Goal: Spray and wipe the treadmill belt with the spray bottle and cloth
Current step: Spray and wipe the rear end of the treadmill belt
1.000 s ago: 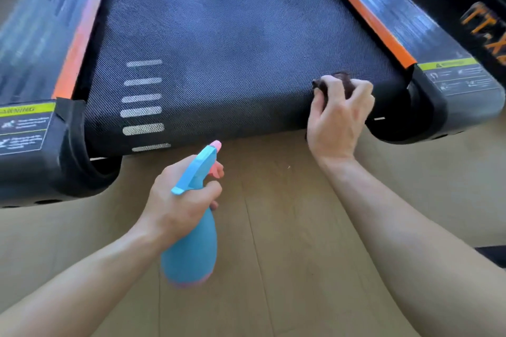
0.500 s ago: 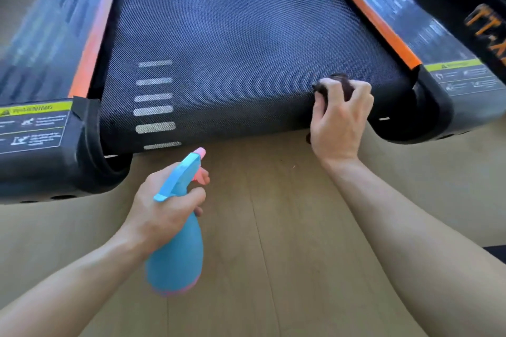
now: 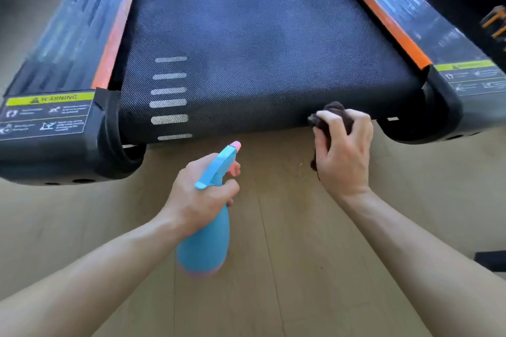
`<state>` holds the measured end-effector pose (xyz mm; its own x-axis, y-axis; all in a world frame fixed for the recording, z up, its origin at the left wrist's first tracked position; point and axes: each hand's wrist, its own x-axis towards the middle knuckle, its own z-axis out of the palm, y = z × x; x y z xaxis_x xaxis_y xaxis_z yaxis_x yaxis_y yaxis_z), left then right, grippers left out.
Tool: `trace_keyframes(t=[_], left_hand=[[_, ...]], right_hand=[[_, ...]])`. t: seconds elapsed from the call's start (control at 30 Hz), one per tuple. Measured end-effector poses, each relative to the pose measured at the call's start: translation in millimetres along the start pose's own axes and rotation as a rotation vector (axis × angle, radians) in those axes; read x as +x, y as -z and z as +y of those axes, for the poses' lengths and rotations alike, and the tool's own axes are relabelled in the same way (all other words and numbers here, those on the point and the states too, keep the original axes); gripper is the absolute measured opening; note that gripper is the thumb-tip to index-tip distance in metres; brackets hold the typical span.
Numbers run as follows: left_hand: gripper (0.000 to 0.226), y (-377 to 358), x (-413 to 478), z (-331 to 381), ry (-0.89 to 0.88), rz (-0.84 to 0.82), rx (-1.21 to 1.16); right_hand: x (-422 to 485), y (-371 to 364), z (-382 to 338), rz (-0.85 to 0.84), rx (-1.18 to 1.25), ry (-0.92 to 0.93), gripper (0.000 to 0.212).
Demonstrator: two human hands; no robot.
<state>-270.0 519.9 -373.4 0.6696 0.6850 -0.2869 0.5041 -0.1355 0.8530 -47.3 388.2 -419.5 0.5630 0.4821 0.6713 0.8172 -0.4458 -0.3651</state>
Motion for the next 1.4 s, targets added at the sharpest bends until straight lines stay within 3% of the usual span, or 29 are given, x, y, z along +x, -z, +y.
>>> trace_keyframes(t=[0.13,0.5,0.7,0.8,0.93,1.07,1.23,1.4], left_hand=[[0.022,-0.9,-3.8,-0.5,0.002,0.005,0.009],[0.009,5.1,-13.6,-6.2,0.03,0.007,0.041],[0.018,22.8,-16.5,-10.2,-0.005,0.067,-0.015],[0.016,34.2,-13.4,-12.6,-0.02,0.118,-0.035],[0.02,43.8,-8.7,-17.9,-0.029,0.156,-0.041],[0.016,48.0,-3.9,-26.1,-0.038,0.152,-0.069],[0.021,55.7,-6.0,-33.9,-0.026,0.159,-0.127],[0.022,61.7,-4.5,-34.6,-0.031,0.148,-0.128]], right_hand=[[-26.9,3.6,5.4,-0.113,0.037,-0.057,0.024],[-26.5,5.0,-9.6,-0.135,0.095,-0.067,0.025],[25.9,-16.8,-31.8,0.07,0.084,-0.028,0.027],[45.3,-47.4,-65.4,0.095,-0.011,-0.002,0.024],[19.0,-87.3,-126.6,0.016,-0.049,0.283,0.018],[27.1,-84.8,-104.7,0.018,-0.094,0.511,0.023],[39.4,-53.9,-44.1,0.1,-0.174,0.262,0.022],[37.4,-68.9,-67.3,0.12,-0.175,0.131,0.021]])
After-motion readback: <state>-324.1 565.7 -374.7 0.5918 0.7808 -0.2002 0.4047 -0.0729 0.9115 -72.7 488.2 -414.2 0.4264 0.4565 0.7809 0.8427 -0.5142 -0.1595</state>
